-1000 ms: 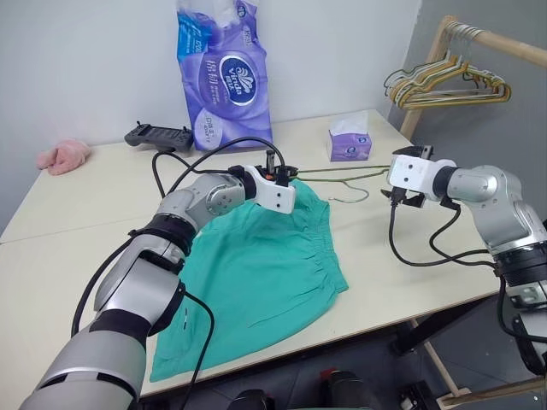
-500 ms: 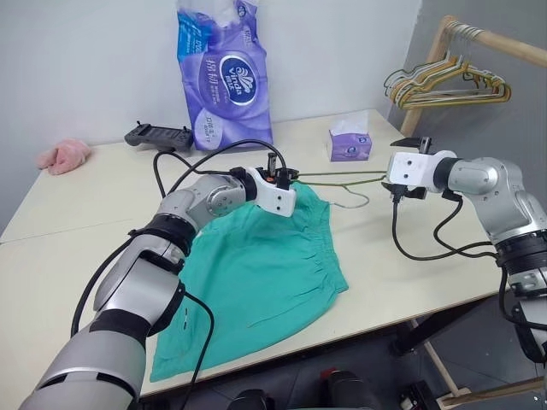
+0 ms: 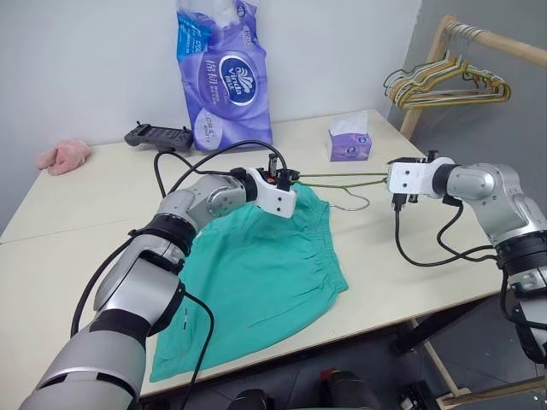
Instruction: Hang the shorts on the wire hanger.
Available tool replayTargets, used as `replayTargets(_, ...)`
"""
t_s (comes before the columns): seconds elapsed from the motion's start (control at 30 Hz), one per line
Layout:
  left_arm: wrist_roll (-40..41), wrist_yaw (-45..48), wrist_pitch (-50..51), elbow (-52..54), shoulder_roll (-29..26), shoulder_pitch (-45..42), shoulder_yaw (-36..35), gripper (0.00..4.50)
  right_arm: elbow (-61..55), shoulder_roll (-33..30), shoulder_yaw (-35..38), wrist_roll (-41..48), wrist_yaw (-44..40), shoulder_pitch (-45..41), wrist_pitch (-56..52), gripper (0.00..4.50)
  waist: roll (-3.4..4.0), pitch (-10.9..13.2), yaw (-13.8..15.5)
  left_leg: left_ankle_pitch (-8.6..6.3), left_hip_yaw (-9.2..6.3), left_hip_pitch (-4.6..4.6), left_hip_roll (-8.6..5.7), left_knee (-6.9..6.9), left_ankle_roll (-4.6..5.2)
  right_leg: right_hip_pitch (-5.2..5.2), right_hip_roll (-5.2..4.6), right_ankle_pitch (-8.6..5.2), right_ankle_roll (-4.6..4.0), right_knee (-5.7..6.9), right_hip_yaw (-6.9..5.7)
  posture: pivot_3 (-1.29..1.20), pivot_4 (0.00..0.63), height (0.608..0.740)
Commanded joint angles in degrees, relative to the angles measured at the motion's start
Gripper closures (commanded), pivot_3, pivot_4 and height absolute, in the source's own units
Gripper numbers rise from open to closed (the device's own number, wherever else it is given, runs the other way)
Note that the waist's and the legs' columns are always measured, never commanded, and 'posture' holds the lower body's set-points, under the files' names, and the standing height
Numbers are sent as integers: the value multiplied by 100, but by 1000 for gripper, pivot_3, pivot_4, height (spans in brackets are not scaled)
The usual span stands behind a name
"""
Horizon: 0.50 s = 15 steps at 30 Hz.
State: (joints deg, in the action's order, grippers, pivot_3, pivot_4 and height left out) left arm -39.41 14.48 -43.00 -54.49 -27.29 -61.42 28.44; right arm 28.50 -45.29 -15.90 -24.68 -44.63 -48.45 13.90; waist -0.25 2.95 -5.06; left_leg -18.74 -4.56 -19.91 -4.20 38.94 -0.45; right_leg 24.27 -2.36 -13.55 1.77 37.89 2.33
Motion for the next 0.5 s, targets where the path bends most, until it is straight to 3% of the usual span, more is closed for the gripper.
replayTargets(0.03,64,-11,-20,103,-61,-216,-74,4500,-46,-98,69,-67,107,-221,131,4205,0,0,0,0,0,0,0,0,0,0,0,0,0,0,0,-130,16,740)
replayTargets(0.07,66,-5,-15,97,-60,-218,-74,4500,-43,-96,74,-79,108,-227,147,4472,0,0,0,0,0,0,0,0,0,0,0,0,0,0,0,-130,16,740)
replayTargets(0.4,216,201,59,43,-27,-218,-115,4500,-262,-144,57,-275,156,-184,369,4472,0,0,0,0,0,0,0,0,0,0,0,0,0,0,0,-133,18,740)
replayTargets(0.5,556,574,25,18,18,-170,-227,3593,-324,-125,77,-272,152,-162,359,4500,0,0,-1,0,1,0,0,0,0,0,0,0,0,0,0,-133,19,740)
